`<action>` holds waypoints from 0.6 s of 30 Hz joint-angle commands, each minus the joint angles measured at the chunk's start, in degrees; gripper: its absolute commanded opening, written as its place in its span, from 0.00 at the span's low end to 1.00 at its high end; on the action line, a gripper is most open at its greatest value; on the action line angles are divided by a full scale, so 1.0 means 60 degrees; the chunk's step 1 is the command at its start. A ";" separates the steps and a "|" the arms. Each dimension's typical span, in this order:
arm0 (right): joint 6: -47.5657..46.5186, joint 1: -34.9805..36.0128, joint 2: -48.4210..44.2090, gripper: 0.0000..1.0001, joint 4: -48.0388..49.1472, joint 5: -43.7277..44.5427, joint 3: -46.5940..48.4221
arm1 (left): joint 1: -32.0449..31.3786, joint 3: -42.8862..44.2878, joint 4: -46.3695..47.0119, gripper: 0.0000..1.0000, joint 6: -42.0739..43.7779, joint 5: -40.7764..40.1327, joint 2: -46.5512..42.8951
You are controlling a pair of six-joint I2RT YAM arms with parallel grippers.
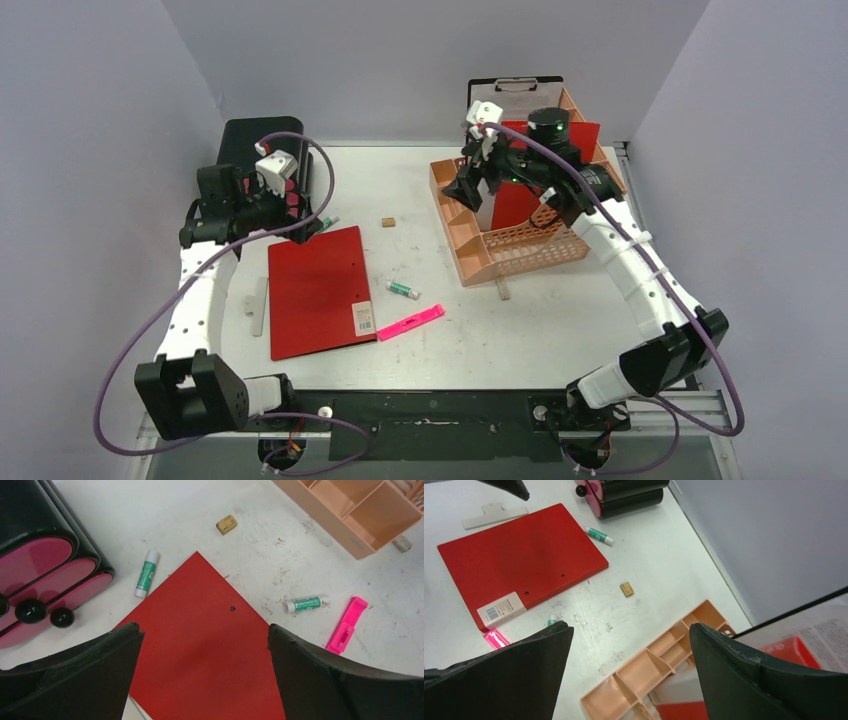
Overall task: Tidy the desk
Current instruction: Pick up the folder from the center of the board.
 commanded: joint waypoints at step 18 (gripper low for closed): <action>0.3462 0.1395 0.5973 0.90 0.2919 -0.0375 0.2775 | -0.3429 -0.4070 -0.1973 0.96 0.3927 -0.1076 -0.4004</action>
